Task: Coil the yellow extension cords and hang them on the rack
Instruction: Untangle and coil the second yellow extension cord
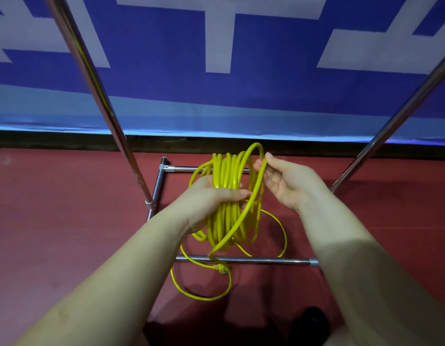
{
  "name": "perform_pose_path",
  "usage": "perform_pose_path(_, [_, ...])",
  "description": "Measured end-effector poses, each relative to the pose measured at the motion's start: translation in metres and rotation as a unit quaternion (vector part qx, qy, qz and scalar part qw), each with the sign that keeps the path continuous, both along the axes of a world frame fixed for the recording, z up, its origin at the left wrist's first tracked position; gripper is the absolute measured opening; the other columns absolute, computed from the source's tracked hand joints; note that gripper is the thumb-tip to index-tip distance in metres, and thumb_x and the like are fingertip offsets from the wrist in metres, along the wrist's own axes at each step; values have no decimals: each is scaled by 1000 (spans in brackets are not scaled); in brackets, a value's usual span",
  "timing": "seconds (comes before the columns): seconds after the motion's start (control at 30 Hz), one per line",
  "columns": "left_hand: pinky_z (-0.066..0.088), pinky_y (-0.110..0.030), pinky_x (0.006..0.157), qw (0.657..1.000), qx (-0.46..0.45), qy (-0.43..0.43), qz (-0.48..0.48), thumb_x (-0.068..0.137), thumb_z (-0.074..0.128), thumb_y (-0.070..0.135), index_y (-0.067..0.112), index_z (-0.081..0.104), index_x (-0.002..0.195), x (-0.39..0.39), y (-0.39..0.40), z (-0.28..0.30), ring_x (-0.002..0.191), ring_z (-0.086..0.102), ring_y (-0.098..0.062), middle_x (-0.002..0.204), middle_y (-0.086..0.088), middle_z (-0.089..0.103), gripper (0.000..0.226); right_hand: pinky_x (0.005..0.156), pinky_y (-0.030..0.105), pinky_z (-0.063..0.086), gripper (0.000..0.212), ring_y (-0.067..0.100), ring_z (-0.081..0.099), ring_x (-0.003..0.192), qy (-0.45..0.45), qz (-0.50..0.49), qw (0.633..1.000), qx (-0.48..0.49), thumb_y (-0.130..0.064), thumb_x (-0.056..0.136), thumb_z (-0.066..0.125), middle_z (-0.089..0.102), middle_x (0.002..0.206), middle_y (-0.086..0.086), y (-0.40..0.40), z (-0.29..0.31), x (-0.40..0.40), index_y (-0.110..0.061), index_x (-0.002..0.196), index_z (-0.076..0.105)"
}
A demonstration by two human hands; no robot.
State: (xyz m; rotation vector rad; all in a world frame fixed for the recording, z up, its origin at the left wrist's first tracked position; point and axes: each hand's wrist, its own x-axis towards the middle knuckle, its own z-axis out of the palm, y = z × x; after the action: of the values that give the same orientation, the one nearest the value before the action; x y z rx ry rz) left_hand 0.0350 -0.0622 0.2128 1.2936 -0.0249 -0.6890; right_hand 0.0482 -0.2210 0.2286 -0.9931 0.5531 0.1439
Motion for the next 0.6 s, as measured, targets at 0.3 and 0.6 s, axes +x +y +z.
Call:
perform_pose_path(0.3, [56, -29, 66, 999, -9, 47, -12, 84, 62, 0, 6, 63, 85, -3, -10, -8, 57, 65, -15, 70, -8, 71, 6, 46, 16, 49, 26, 7, 67, 54, -32, 31, 996, -79, -3, 87, 60, 70, 60, -2, -1, -1, -2, -3, 113, 56])
perform_pose_path(0.6, [54, -27, 60, 999, 17, 34, 14, 83, 65, -1, 3, 66, 80, -3, -6, -6, 54, 62, -14, 65, -7, 67, 4, 60, 16, 54, 31, 2, 64, 59, -84, 124, 962, -228, -11, 88, 62, 67, 78, -1, 11, -2, -8, -7, 118, 60])
